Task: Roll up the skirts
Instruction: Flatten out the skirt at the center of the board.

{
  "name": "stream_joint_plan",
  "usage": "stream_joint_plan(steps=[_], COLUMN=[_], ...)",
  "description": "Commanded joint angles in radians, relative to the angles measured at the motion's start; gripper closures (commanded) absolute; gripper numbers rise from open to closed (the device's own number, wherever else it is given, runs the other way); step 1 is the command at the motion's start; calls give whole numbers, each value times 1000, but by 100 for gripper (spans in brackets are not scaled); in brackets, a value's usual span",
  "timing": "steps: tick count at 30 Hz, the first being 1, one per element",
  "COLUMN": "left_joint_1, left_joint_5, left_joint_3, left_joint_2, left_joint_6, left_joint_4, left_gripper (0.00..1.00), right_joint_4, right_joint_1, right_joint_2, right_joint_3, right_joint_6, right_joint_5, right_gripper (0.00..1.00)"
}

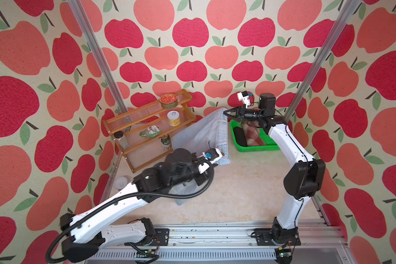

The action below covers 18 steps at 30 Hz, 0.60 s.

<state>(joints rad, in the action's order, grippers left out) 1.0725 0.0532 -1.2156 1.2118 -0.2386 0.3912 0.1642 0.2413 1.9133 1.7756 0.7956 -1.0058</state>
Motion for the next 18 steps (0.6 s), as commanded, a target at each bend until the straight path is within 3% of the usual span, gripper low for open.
stream_joint_plan(steps=[1, 3, 6, 7, 11, 15, 18], left_joint_1=[55, 68, 70, 68, 48, 13, -18], left_joint_5=[110, 146, 211, 217, 238, 220, 166], left_joint_3=[57, 18, -72, -98, -136, -97, 2], left_joint_2=[232, 394, 570, 600, 595, 506, 395], left_joint_6=[77, 117, 166, 177, 185, 154, 140], left_joint_4=[-185, -262, -332, -345, -362, -311, -297], left_gripper=[89, 71, 62, 54, 0, 0, 0], right_joint_4=[73, 123, 203, 215, 250, 396, 417], right_joint_1=[-76, -112, -163, -177, -212, -215, -216], right_joint_2=[98, 126, 147, 142, 84, 5, -92], right_joint_3=[-66, -53, 7, 22, 31, 16, -106], right_joint_6=[-114, -149, -173, -174, -199, -310, -357], right_joint_5=[56, 84, 125, 133, 151, 251, 327], right_gripper=[63, 44, 38, 38, 37, 36, 36])
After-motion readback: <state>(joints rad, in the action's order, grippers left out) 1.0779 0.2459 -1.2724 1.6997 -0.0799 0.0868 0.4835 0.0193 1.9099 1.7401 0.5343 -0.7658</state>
